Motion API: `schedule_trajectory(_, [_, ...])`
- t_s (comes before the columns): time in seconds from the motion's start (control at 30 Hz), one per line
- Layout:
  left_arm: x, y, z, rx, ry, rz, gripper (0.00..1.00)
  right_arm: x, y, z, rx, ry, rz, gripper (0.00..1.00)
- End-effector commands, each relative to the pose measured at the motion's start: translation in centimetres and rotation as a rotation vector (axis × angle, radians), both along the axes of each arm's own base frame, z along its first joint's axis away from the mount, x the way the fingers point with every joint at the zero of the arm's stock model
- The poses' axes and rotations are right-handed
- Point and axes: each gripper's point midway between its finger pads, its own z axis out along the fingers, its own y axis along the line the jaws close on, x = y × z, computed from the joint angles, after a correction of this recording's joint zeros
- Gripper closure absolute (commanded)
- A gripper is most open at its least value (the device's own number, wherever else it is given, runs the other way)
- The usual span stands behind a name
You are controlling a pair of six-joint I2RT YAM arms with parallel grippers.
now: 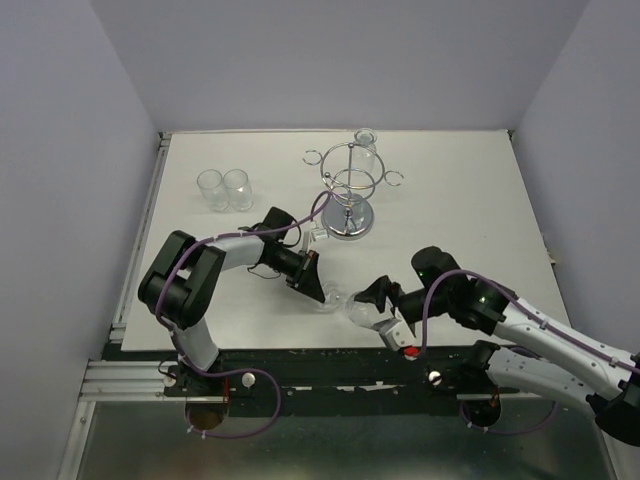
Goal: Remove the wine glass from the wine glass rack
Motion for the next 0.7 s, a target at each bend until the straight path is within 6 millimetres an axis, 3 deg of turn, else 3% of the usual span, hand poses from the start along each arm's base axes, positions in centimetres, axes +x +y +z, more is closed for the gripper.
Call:
schedule_trajectory(0.0, [-0.1,-0.2,1.7,-0.04,-0.028,-0.004,0.69,0.5,0.4,1.3,0.042,-0.033,-0.023,0.31])
schedule_trajectory(0.13, [-0.1,0.4,1.0,0.017,-0.044,0.031,0.52,0.8,0.2,1.4,0.035,-0.029,-0.051,0.34])
schedule_trajectory(0.17, [-0.1,0.5,0.9,0.025,-0.049,0.036,0.4,0.9,0.2,1.5,0.034,-0.026,-0.062,0.35])
schedule_trajectory(0.23, [0.0,0.6,1.0,0.031,-0.064,0.046,0.25,1.1,0.0,1.8,0.026,-0.012,-0.088,0.36])
schedule_trajectory(0.3, [0.0,0.7,1.1,0.034,-0.072,0.05,0.01,1.4,-0.2,2.3,0.019,0.002,-0.121,0.37])
schedule_trajectory(0.67, [-0.9,1.8,1.6,0.07,-0.127,0.065,0.01,1.5,-0.5,3.2,-0.092,0.293,-0.314,0.41])
